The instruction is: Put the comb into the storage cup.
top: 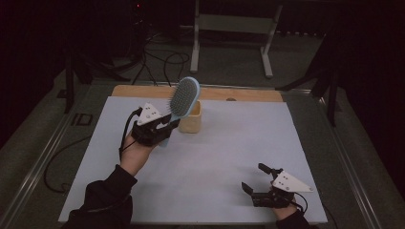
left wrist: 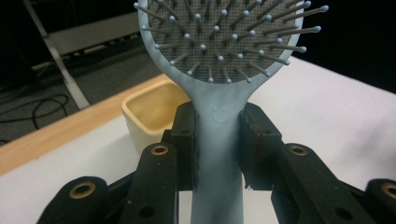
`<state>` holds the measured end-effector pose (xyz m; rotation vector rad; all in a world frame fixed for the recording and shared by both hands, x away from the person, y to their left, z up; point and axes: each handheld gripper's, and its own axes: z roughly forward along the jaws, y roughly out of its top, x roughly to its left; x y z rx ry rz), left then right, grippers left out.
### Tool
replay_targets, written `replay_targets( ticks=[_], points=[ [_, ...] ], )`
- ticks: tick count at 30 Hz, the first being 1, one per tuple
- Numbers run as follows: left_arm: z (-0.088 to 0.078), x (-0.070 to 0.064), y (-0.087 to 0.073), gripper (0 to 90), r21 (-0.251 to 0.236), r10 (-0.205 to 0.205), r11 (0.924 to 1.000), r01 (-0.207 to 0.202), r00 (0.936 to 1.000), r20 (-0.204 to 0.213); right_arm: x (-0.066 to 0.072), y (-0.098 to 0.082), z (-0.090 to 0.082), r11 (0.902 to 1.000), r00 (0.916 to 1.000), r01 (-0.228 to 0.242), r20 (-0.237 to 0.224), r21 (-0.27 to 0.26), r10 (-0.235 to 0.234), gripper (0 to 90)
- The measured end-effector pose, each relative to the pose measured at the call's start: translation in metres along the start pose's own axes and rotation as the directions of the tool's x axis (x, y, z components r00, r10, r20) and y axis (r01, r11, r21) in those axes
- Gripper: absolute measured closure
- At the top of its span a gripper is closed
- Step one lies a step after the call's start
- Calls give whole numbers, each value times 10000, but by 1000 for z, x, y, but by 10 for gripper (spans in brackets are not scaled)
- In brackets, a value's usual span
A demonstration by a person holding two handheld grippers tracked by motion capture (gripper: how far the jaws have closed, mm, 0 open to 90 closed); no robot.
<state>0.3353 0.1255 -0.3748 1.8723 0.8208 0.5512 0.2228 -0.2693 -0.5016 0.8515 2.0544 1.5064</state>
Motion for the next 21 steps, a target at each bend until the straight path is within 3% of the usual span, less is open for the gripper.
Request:
replay_targets(
  ticks=[2,21],
  points=[
    [1,-1,1,703,-79,8,10000,-9,9999,-112,0,0,0,10000,10000,-5,-5,-16,5,88],
    [31,17,22,702,-830,-485,9953,499,9987,183,-1,0,0,10000,10000,-16,-2,-36,16,88]
  ],
)
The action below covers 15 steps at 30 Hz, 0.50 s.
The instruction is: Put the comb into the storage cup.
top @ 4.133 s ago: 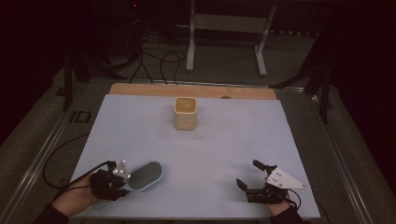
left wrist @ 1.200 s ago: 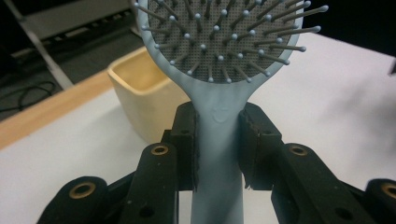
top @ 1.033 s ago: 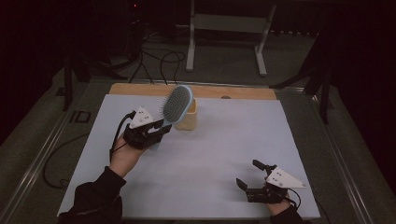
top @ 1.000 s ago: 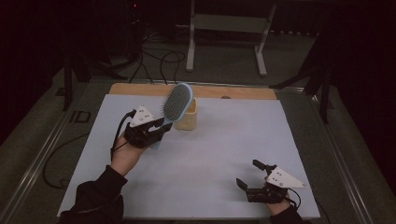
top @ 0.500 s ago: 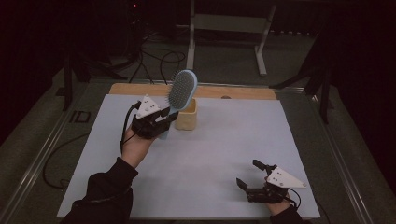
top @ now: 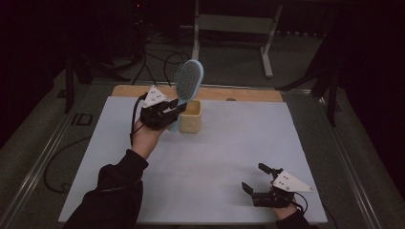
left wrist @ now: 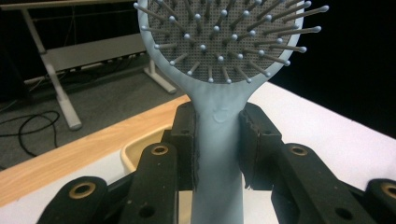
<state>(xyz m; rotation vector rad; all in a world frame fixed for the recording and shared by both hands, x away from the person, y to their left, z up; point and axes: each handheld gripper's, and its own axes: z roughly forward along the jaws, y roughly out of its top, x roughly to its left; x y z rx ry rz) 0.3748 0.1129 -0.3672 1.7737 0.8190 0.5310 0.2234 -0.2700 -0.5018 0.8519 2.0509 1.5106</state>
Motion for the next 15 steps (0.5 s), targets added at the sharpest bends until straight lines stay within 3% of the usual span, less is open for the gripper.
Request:
replay_targets(
  ticks=[15],
  points=[
    [19,6,10,702,-489,-199,9986,210,9995,226,0,0,-1,10000,10000,-3,-35,-31,2,88]
  ],
)
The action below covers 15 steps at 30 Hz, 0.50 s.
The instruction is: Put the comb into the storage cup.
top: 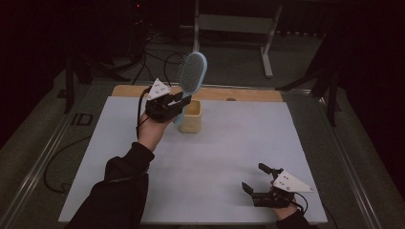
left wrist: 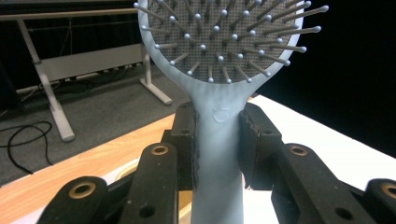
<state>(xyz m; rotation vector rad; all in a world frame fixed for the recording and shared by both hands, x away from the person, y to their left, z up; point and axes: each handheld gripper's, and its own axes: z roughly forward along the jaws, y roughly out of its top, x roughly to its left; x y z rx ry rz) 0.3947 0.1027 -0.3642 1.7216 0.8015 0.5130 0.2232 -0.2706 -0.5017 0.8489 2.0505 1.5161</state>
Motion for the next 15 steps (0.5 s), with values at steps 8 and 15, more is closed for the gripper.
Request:
replay_targets(
  ticks=[8,15],
  points=[
    [9,3,2,702,-495,-177,9986,186,9997,192,0,0,0,10000,10000,10,-13,5,-10,88],
    [18,5,3,702,-687,-180,9975,191,9997,160,0,0,0,10000,10000,-36,1,-46,36,88]
  ],
)
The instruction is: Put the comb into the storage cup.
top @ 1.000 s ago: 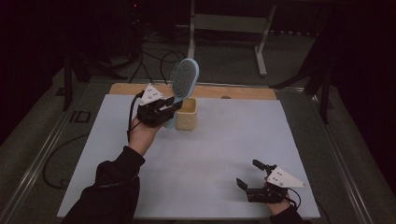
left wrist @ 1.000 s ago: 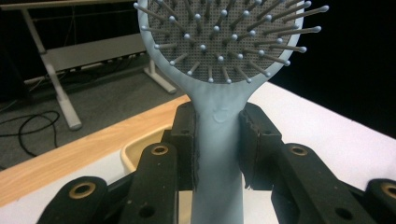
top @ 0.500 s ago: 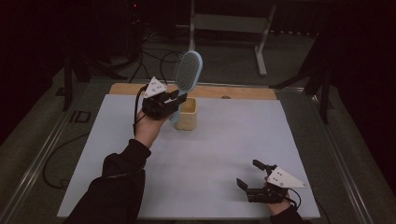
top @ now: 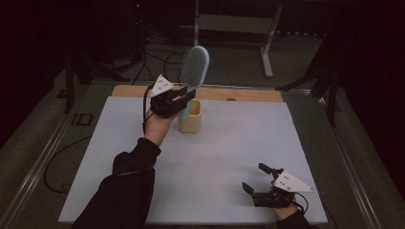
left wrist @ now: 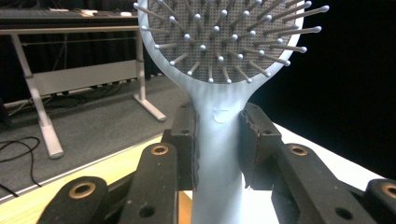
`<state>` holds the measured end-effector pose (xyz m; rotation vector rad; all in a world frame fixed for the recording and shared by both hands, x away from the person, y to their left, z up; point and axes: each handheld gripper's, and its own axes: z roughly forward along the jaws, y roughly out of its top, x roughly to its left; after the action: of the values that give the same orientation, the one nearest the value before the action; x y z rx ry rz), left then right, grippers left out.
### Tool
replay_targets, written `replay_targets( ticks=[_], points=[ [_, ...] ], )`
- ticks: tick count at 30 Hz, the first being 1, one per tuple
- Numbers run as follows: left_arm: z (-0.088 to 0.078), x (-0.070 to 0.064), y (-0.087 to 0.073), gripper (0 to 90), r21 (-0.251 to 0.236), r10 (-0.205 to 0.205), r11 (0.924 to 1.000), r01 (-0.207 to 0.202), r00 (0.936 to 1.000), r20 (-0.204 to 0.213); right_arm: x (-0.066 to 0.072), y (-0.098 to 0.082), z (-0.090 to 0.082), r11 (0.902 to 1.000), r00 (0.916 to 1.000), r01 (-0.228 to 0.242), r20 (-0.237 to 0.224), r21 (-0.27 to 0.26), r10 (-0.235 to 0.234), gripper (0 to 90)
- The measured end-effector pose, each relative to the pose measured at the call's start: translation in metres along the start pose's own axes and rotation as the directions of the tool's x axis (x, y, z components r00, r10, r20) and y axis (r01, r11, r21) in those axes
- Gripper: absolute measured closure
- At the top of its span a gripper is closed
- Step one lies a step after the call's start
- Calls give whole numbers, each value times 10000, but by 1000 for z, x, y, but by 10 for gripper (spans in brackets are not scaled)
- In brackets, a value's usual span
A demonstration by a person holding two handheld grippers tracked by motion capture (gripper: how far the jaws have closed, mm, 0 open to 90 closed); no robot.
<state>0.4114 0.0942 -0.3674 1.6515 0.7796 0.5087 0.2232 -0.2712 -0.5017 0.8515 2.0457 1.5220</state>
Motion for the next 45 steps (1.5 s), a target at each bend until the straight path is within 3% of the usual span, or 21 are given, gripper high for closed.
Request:
replay_targets(
  ticks=[11,15,22,35,38,45],
  points=[
    [16,10,-2,702,-479,-172,9987,169,9998,-46,-1,0,0,10000,10000,-59,-40,-16,59,88],
    [23,13,-5,702,-475,-1,9989,-12,9997,-264,0,0,0,10000,10000,-37,-58,-19,37,88],
    [35,27,-16,702,-424,-260,9988,247,9993,-286,0,-1,0,10000,9999,-74,-114,13,74,88],
    [50,38,-32,702,-722,-447,9965,424,9985,-312,-1,-1,0,9998,9997,-176,-159,-22,176,88],
    [54,42,-36,702,-822,-707,9943,675,9968,-361,-1,-1,-1,9998,9997,-199,-144,-69,198,88],
    [60,45,-44,701,-703,-742,9950,706,9960,-496,-2,-1,-1,9998,9997,-190,-175,-114,188,88]
  ],
)
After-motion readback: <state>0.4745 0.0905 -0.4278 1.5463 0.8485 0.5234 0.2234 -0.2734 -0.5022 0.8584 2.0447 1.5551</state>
